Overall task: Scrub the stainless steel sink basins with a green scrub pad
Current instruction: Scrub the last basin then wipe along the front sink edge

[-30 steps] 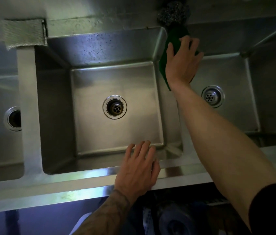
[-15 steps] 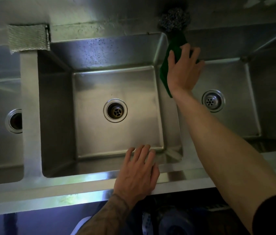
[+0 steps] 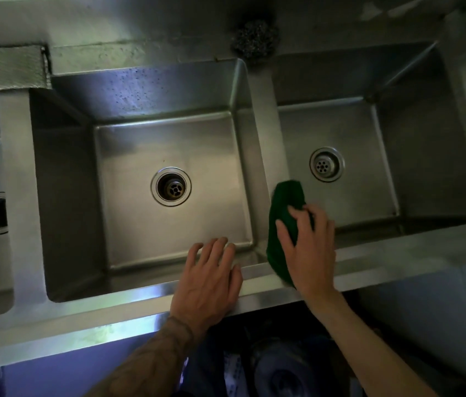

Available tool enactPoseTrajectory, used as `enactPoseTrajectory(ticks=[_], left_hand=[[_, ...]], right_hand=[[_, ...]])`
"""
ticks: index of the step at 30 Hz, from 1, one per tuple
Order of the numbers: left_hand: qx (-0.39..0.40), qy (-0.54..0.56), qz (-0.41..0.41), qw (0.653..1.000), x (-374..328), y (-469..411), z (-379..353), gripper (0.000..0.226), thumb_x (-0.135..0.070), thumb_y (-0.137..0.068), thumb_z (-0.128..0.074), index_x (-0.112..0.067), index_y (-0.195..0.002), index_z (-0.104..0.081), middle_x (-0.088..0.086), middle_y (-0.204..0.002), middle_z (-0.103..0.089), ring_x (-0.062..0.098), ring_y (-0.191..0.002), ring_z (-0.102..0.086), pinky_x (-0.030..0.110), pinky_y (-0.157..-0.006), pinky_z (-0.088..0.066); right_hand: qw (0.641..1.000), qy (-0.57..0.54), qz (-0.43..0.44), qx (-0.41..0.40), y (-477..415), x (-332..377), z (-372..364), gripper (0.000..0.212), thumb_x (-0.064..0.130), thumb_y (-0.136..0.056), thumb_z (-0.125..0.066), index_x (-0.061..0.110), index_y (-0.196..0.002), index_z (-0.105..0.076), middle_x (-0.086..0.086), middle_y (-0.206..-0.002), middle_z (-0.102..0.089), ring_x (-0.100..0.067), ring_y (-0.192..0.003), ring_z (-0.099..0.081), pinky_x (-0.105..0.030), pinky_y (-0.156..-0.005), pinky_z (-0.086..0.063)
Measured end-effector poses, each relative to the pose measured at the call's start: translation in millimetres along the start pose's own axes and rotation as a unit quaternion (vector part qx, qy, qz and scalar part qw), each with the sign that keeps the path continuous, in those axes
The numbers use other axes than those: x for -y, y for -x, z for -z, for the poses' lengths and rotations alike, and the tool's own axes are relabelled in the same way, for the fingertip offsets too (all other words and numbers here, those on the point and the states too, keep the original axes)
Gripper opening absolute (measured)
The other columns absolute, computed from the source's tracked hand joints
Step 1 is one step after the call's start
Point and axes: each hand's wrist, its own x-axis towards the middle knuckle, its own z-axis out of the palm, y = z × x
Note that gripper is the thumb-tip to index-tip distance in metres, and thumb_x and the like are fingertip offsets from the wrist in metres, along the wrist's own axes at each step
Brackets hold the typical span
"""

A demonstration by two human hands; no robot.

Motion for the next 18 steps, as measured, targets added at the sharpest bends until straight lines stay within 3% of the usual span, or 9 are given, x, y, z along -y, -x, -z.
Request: enactPoseTrajectory(ticks=[7,10,14,18], left_hand=[[0.007,-0.004,0.001,1.000,0,1,2,0.042,-0.031,-0.100,-0.045,-0.008,-0.126,-0.069,0.011,-0.132,-0.068,0.031,-0.121,-0.066,0.048,-0.108,-0.049],[0.003,0.005,0.004,1.000,0,1,0,0.039,-0.029,-0.100,-0.047,-0.009,-0.126,-0.067,0.010,-0.132,-0.067,0.031,-0.122,-0.064,0.046,-0.109,-0.045],[0.001,0.006,0.001,1.000,-1,2,4,0.035,-0.025,-0.102,-0.047,-0.008,-0.127,-0.066,0.011,-0.132,-0.066,0.032,-0.122,-0.063,0.048,-0.108,-0.048],[-0.002,0.054,-0.020,0.998,5,7,9,0.041,-0.024,-0.107,-0.038,-0.002,-0.128,-0.066,0.016,-0.133,-0.065,0.037,-0.123,-0.064,0.053,-0.105,-0.051]], right_hand=[[0.993,0.073,0.093,0.005,45,-37,11,0.036,0.042,-0.099,-0.059,0.017,-0.125,-0.063,-0.009,-0.135,-0.054,-0.033,-0.114,-0.050,-0.042,-0.082,-0.053],[0.997,0.065,0.034,-0.032,36,-53,18,0.032,0.041,-0.101,-0.057,0.014,-0.119,-0.064,-0.009,-0.132,-0.054,-0.033,-0.115,-0.047,-0.046,-0.086,-0.053],[0.993,0.047,-0.048,-0.098,70,-2,-6,0.029,0.037,-0.104,-0.059,0.012,-0.117,-0.065,-0.011,-0.128,-0.055,-0.036,-0.115,-0.050,-0.046,-0.097,-0.043],[0.996,0.048,0.061,-0.049,98,30,-22,0.032,0.043,-0.099,-0.059,0.017,-0.117,-0.065,-0.009,-0.126,-0.057,-0.034,-0.112,-0.054,-0.042,-0.094,-0.044]])
